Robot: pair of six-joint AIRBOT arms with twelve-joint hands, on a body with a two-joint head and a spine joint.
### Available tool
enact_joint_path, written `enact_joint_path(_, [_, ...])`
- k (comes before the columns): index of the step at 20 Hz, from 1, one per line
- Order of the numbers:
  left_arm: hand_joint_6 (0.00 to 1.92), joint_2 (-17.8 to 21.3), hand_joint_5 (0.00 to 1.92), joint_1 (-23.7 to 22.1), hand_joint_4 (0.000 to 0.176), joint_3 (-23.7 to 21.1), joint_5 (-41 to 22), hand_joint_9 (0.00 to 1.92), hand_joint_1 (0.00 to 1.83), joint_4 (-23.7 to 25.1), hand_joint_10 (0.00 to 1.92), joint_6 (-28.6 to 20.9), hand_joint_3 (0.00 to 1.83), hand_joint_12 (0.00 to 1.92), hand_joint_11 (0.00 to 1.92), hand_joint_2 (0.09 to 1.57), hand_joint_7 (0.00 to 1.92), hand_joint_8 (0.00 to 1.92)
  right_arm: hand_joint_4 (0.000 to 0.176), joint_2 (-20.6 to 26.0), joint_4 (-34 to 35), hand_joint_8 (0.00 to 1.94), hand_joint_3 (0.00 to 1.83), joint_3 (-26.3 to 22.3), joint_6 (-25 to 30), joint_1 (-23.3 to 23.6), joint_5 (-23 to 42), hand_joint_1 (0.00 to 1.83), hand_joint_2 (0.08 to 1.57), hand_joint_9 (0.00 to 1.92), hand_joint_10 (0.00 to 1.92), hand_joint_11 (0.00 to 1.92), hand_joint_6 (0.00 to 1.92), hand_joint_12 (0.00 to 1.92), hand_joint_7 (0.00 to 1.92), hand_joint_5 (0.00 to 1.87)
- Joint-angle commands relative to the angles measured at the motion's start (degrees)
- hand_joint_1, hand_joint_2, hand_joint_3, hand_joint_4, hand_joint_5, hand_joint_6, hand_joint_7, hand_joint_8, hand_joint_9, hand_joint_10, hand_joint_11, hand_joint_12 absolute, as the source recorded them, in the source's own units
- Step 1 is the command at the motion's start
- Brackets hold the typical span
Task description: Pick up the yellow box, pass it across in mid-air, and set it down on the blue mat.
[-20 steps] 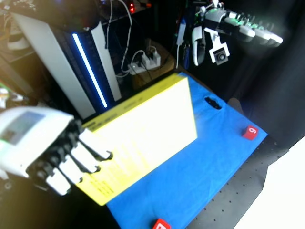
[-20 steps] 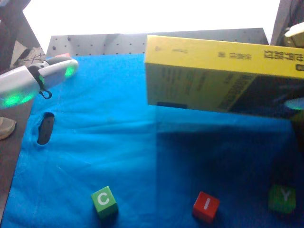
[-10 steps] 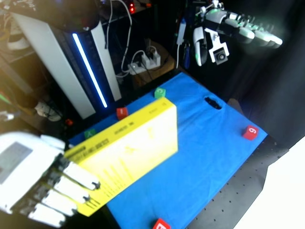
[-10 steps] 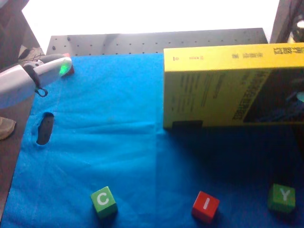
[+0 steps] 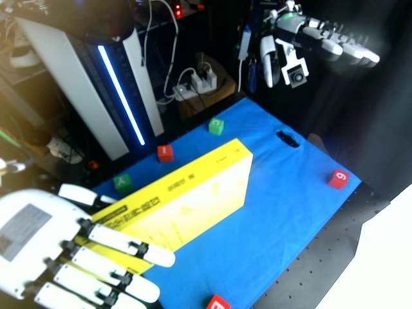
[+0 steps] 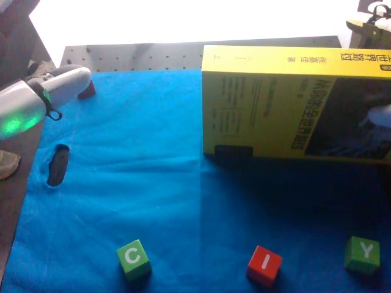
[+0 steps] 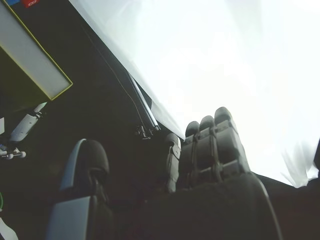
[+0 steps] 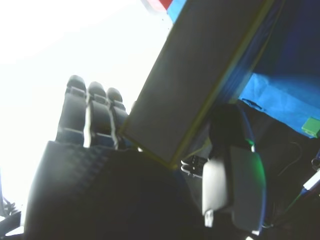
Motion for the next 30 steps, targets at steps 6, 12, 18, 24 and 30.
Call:
enact_joint_path(6, [0.0, 0.0, 0.0, 0.1, 0.143, -0.1, -6.8, 0.0, 0.52, 0.4, 0.0, 0.1, 0.0, 0.0, 0.0, 1.21, 0.0, 0.0, 0.15, 1.2, -0.7, 0.0, 0.0, -1.6, -0.5, 0.5, 9.1, 0.26, 1.13, 0.0, 0.0, 0.0, 0.0, 0.0, 0.0, 0.0])
enact_joint_path(12, [0.0, -0.1, 0.0, 0.5, 0.14, -0.1, -7.0, 0.0, 0.55, 0.1, 0.0, 0.1, 0.0, 0.0, 0.0, 1.21, 0.0, 0.0, 0.176, 3.2, -1.3, 0.0, 0.0, -3.1, -0.5, 0.5, 12.9, 0.32, 1.1, 0.0, 0.0, 0.0, 0.0, 0.0, 0.0, 0.0])
enact_joint_path(18, [0.0, -0.1, 0.0, 0.7, 0.154, -0.2, -7.3, 0.0, 0.58, 0.1, 0.0, 0.1, 0.0, 0.0, 0.0, 1.21, 0.0, 0.0, 0.171, 3.2, -1.3, 0.0, 0.0, -3.2, -0.5, 0.5, 14.6, 0.22, 1.09, 0.0, 0.0, 0.0, 0.0, 0.0, 0.0, 0.0])
enact_joint_path(24, [0.0, -0.1, 0.0, 0.8, 0.127, -0.2, -7.5, 0.0, 0.57, 0.1, 0.0, 0.0, 0.01, 0.0, 0.0, 1.24, 0.0, 0.0, 0.136, 4.8, -2.0, 0.0, 0.02, -4.8, -0.5, 0.4, 20.4, 0.22, 1.17, 0.0, 0.0, 0.0, 0.0, 0.0, 0.0, 0.0])
enact_joint_path(30, [0.0, 0.2, 0.0, 1.2, 0.157, -0.4, -9.0, 0.0, 0.49, 0.1, 0.0, 0.0, 0.0, 0.0, 0.0, 1.26, 0.0, 0.0, 0.128, 5.7, -5.4, 0.0, 0.0, -6.9, -0.5, 0.4, 27.5, 0.22, 1.22, 0.0, 0.0, 0.0, 0.0, 0.01, 0.0, 0.0])
